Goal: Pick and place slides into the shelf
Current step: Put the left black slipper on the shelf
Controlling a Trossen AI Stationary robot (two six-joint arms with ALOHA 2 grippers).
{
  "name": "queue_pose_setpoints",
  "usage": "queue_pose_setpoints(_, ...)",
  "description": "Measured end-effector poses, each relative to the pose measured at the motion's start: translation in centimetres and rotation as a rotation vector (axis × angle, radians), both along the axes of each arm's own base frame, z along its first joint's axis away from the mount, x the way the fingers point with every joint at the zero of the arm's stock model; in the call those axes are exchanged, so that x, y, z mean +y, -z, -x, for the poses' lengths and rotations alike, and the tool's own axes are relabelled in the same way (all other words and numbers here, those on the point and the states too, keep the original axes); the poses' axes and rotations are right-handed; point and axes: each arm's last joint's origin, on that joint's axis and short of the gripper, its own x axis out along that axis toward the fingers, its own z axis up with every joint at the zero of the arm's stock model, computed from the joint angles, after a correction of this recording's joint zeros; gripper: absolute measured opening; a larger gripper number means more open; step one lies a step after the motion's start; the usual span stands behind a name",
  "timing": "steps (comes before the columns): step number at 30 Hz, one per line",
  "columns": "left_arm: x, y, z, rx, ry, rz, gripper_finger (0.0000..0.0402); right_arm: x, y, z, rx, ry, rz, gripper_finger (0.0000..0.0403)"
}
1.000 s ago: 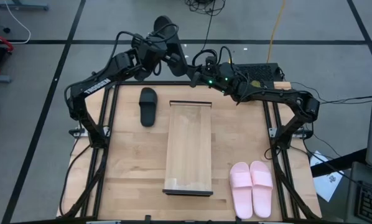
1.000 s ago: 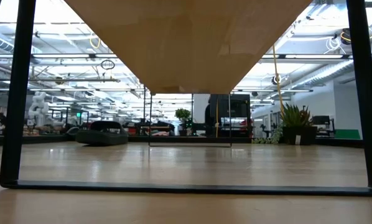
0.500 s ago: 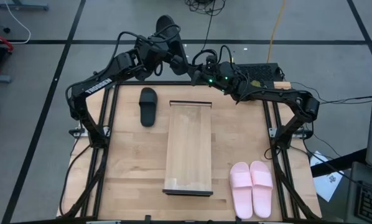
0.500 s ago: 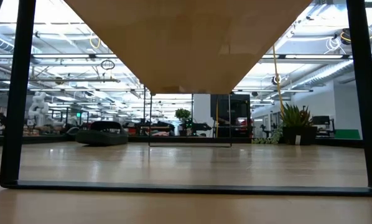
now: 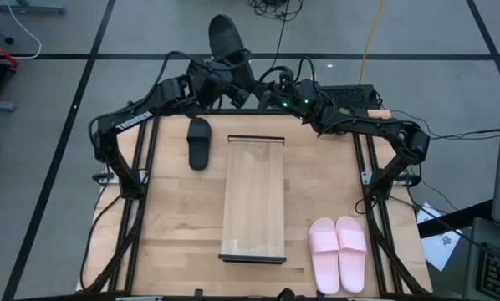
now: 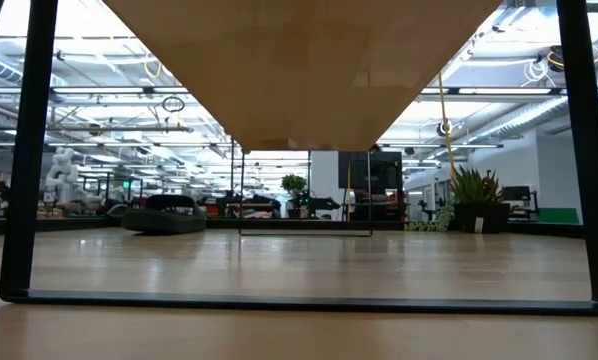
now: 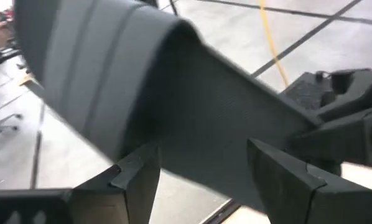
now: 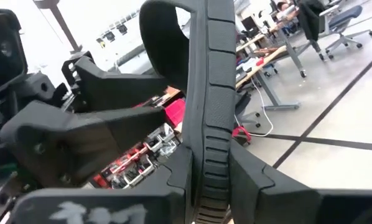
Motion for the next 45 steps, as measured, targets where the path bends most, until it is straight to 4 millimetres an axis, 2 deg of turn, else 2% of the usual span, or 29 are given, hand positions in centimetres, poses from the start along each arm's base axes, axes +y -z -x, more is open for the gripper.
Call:
queue_pose_setpoints(6, -1.1, -0.4, 0.8, 0.020, -0.018, -0.011, 0.0240, -0.7, 0.0, 0.3, 0.003, 0.028, -0.004, 0.0053)
queue_pose_setpoints(14, -2.6, -0.5, 2.9, 0.073, -0.058, 0.034, 0.0241, -1.5, 0.1, 0.7, 0.005, 0.041, -0.009, 0.0053)
queue_pose_setpoints(17, -3.3, -0.1, 3.6, 0.114, -0.072, 0.073, 0.0241, -1.9, 0.1, 1.0, -0.004, -0.002, -0.027, 0.0053)
queue_pose_setpoints(24, -4.1, 0.8, 7.0, 0.254, -0.182, 0.170, 0.0241, -1.9, -0.2, 1.6, 0.010, -0.200, -0.067, 0.0053)
queue_pose_setpoints(26, -4.2, 0.7, 7.6, 0.252, -0.228, 0.158, 0.0241, -1.5, -0.5, 2.1, 0.068, -0.213, -0.068, 0.0053)
queue_pose_setpoints(31, -4.6, -1.2, 9.9, 0.172, -0.227, 0.109, 0.0241, -1.3, -1.0, 4.4, 0.239, -0.143, -0.064, 0.0051)
queue_pose_setpoints(35, -4.9, -2.1, 11.8, 0.124, -0.266, 0.093, 0.0241, -1.0, -2.3, 6.5, 0.268, -0.121, -0.062, 0.0051)
queue_pose_setpoints(40, -5.3, -3.1, 14.1, 0.084, -0.262, 0.083, 0.0241, 0.4, -2.9, 7.9, 0.289, -0.280, -0.153, 0.0051)
queue_pose_setpoints(45, -5.5, -3.5, 14.8, 0.075, -0.261, 0.072, 0.0241, 2.7, -2.7, 7.9, 0.314, -0.535, -0.328, 0.0051)
